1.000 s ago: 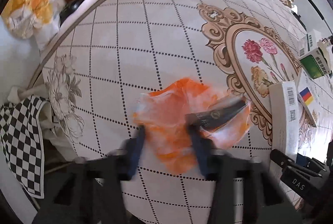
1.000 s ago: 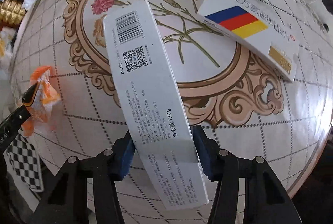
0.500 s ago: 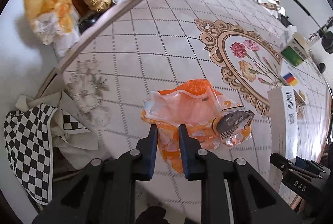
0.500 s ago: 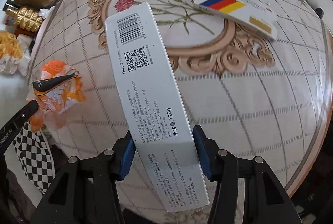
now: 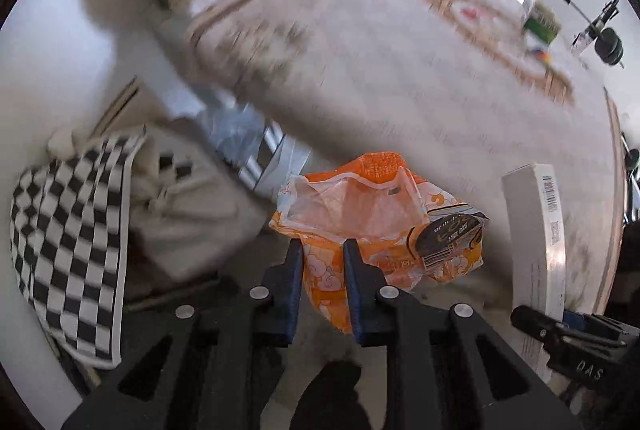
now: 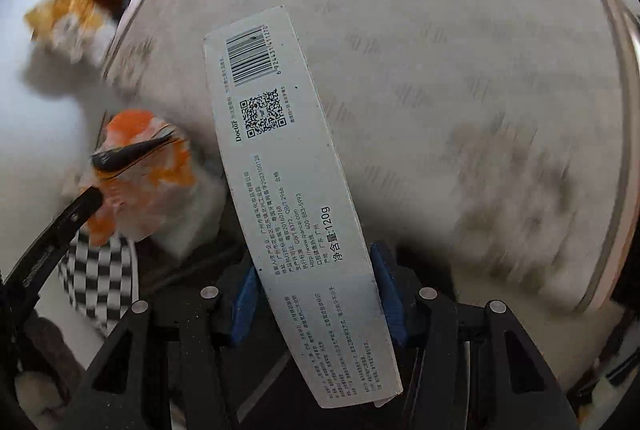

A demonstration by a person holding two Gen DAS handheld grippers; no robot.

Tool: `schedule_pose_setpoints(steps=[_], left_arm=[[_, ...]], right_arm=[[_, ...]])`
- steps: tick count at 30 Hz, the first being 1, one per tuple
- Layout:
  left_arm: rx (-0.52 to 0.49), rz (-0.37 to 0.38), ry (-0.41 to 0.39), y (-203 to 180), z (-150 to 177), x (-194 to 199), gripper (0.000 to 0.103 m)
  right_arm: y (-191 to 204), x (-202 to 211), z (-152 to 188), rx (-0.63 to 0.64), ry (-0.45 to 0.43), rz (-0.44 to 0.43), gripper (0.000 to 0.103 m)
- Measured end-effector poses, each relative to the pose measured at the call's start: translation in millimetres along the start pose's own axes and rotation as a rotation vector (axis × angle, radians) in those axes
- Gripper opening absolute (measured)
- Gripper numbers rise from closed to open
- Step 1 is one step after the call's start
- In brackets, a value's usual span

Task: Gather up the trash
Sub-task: 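Carry the orange bag and white box to the bin and open both grippers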

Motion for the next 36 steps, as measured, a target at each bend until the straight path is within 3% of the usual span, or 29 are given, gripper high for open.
schedule_pose_setpoints(steps=[6,11,20,24,31,36], left_arm=[[0.018,-0.036,0.152,36,82,-43,0.017],[0.062,-0.044,0.249,41,122,-121,0.017],[0.092,0.040,0.335,-3,153,-311,0.017],[0.082,0.075,0.362,-20,157,-387,0.017],[0.063,0.110,0.425,-42,161,-449,0.019],[0.062,0.124,0.424,-49,159,-446,0.023]], right_arm=[[20,-70,87,0.008,0.179,-0.012,0.055],[1,-157,113,-0.022,0.260,0.037,0.055],[-86,-344,82,-0.195,0.269,0.081,0.055],[-125,-404,66,-0.257,0.315,0.063,0.055],[-156,-459,50,-0.291,0.322,0.053,0.055],[-155,-466,43,-0.253,0.324,0.061,0.057]])
Point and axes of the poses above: each gripper's, at about its wrist camera, not at the fingertips, and x roughly against the way its jaws point, y to its left, z to its underside, the point moved 3 cm from there along -x, roughly the way its jaws point, and after that the axes turned 12 degrees about -y, right-handed, at the moved point
